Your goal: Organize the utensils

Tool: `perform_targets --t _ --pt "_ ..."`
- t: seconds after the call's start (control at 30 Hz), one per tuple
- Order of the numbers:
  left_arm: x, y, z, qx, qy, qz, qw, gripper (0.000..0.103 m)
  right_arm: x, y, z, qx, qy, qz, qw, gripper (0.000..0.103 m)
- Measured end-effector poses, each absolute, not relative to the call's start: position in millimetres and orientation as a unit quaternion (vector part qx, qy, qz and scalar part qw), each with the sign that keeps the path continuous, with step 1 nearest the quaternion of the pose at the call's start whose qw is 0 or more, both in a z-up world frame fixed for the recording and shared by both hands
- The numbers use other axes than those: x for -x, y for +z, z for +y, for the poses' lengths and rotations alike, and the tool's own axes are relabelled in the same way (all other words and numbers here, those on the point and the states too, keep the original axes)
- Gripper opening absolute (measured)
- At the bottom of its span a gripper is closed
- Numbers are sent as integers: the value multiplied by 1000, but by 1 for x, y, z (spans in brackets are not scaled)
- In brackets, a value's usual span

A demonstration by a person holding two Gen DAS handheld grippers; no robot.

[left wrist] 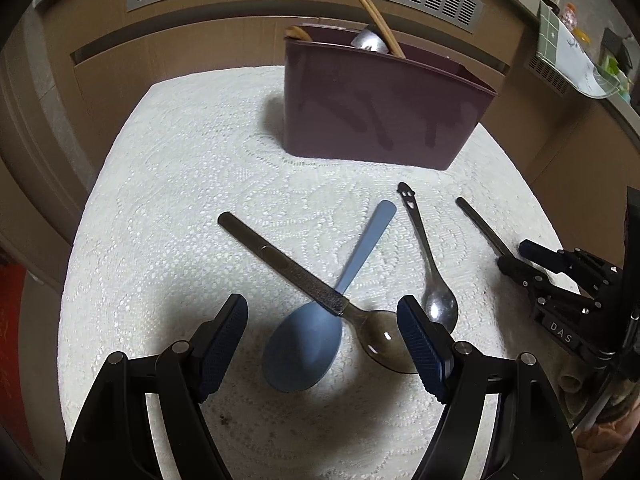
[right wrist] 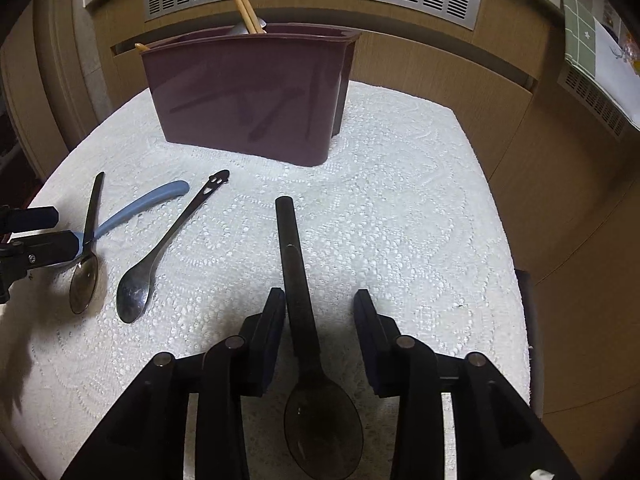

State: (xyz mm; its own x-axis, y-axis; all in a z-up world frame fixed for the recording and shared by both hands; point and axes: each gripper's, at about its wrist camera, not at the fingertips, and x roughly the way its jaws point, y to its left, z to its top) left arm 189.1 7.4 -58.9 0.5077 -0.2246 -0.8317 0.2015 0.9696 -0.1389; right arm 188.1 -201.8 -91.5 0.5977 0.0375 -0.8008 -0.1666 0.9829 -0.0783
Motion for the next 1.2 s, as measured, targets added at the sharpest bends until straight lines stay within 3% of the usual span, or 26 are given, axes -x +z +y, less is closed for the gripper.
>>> perform_targets --t 0.17,0.27,0.47,0.8,0.87,1.0,1.2 --pt "-195 -48 -4 3 -171 463 870 77 -189 -92 -209 52 64 448 890 45" --pt "-201 -50 -16 0 -234 469 852 77 -189 -92 -211 44 69 447 891 57" --pt "-222 -69 -18 -14 -215 508 834 77 -189 -92 -212 40 72 445 892 57" --pt "-186 -64 1 -59 -201 538 817 77 -188 -92 -211 41 74 443 893 59" --pt "-188 -51 3 -48 -207 522 826 74 -188 -92 -211 42 73 442 893 58" --pt "-212 -37 -5 -42 -211 505 836 53 -187 -91 -210 44 72 441 894 59" --pt "-262 -69 -31 -96 -185 548 810 34 -184 -92 -209 45 72 435 896 59"
